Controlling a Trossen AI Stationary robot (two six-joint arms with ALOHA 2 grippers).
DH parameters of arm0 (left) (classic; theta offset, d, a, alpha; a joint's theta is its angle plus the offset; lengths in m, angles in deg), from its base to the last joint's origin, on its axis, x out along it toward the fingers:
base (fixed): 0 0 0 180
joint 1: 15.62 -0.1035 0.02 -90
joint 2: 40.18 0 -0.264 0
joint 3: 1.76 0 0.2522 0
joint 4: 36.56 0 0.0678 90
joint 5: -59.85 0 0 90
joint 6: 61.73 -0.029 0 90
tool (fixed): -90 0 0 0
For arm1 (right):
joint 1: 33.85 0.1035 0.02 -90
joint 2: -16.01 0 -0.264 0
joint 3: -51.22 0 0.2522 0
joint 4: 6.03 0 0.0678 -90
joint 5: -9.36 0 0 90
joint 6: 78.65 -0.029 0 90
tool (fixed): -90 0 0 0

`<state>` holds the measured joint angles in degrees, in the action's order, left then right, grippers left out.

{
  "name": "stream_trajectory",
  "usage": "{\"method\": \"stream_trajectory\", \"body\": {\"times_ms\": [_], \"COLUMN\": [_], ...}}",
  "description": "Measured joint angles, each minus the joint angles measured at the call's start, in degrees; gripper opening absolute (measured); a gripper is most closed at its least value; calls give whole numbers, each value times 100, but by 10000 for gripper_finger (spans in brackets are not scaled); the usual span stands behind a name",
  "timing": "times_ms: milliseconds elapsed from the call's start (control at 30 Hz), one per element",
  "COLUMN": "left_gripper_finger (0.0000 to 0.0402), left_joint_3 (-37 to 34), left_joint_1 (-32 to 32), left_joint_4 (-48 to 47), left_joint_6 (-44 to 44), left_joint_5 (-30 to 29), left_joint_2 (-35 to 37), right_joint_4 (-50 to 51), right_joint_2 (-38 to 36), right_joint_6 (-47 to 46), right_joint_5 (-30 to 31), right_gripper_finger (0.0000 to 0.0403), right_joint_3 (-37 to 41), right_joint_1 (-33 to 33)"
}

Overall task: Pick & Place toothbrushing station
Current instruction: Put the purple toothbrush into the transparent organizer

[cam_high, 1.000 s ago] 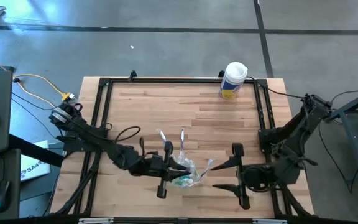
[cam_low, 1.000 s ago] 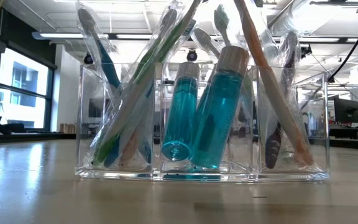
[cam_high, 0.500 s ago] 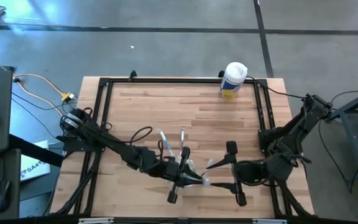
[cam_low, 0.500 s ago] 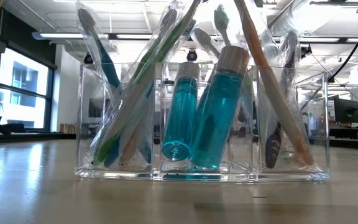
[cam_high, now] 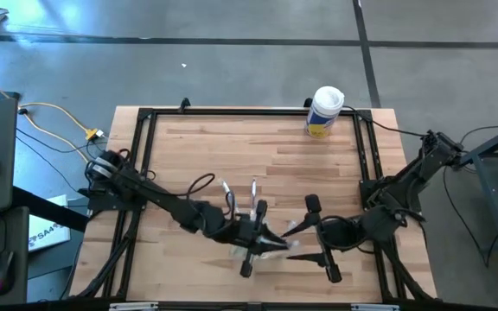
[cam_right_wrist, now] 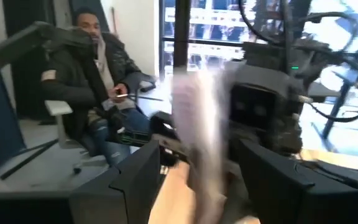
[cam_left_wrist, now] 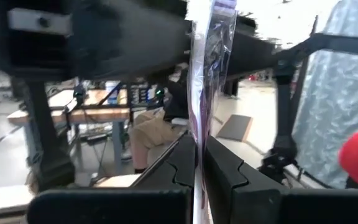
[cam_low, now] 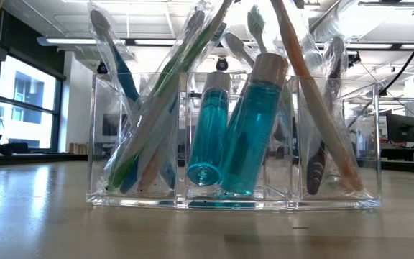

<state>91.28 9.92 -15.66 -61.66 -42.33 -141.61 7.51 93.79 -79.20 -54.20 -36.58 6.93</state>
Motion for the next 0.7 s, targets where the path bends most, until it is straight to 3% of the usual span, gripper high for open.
{"method": "stream_trajectory", "body": {"times_ms": [267,400,567,700], "left_gripper_finger": [8,8,8,21], "left_joint_3": [-2,-2,-2,-2], "left_joint_1": [-74,-81,-83,-81], "left_joint_4": [-93,-97,-104,-132], "left_joint_6": [21,22,20,13], "left_joint_5": [47,42,9,5], "left_joint_2": [2,2,2,2], "right_joint_4": [184,341,471,480], "right_joint_2": [0,0,0,0], "right_joint_6": [-108,-88,-24,58], "right_joint_5": [-157,-305,-302,-305], "right_gripper_finger": [189,130,21,9], "right_joint_3": [2,2,4,4], "right_joint_1": [-249,-254,-256,-254]}}
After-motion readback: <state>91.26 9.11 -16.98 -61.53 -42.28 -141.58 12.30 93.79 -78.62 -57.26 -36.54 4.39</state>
